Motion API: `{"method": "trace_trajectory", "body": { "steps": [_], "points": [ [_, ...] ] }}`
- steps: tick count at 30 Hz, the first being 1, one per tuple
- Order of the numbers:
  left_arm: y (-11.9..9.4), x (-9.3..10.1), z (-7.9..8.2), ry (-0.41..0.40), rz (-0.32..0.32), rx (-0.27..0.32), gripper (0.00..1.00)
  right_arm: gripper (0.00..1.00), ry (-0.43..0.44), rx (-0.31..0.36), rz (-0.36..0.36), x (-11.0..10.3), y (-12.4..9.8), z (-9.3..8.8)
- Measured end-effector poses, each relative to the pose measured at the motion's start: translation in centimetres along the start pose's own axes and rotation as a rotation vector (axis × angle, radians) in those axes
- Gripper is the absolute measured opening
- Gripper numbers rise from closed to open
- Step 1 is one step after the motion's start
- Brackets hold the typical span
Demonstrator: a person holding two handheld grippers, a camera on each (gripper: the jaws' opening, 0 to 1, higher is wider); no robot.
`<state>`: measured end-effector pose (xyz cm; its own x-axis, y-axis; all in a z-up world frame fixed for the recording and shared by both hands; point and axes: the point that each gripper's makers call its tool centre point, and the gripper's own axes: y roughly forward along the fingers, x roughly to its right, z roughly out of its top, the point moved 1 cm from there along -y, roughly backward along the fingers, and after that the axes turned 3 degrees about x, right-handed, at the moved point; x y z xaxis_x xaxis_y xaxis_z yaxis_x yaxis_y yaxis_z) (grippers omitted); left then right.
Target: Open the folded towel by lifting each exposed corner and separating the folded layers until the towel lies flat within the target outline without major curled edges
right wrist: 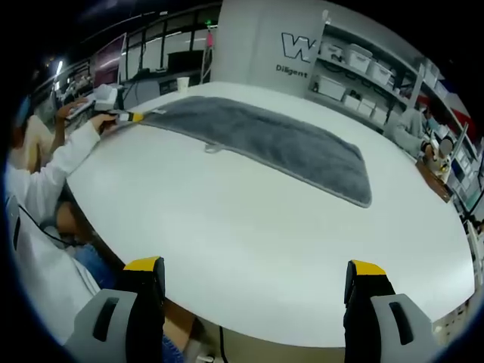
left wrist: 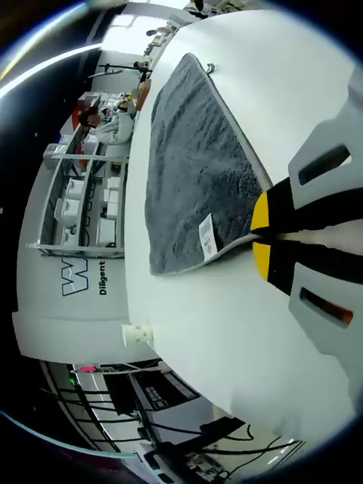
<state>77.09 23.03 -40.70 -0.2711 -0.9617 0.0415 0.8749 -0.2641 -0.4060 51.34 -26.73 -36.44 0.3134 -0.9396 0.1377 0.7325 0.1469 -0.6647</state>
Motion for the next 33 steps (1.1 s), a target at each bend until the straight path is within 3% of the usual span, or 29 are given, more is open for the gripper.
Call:
{"method": "trace_trajectory", "body": {
  "steps": [21, 33],
  "points": [
    [-3.1, 0.5, -2.0, 0.010, -0.006, -0.100, 0.02, 0.99, 0.033, -0.026, -0.011, 1.0, 0.9, 0.2],
    [-4.8, 0.5, -2.8, 0.022, -0.004, -0.064, 0.03, 0.99, 0.029, -0.030, -0.008, 2.2, 1.5, 1.2]
  ]
}}
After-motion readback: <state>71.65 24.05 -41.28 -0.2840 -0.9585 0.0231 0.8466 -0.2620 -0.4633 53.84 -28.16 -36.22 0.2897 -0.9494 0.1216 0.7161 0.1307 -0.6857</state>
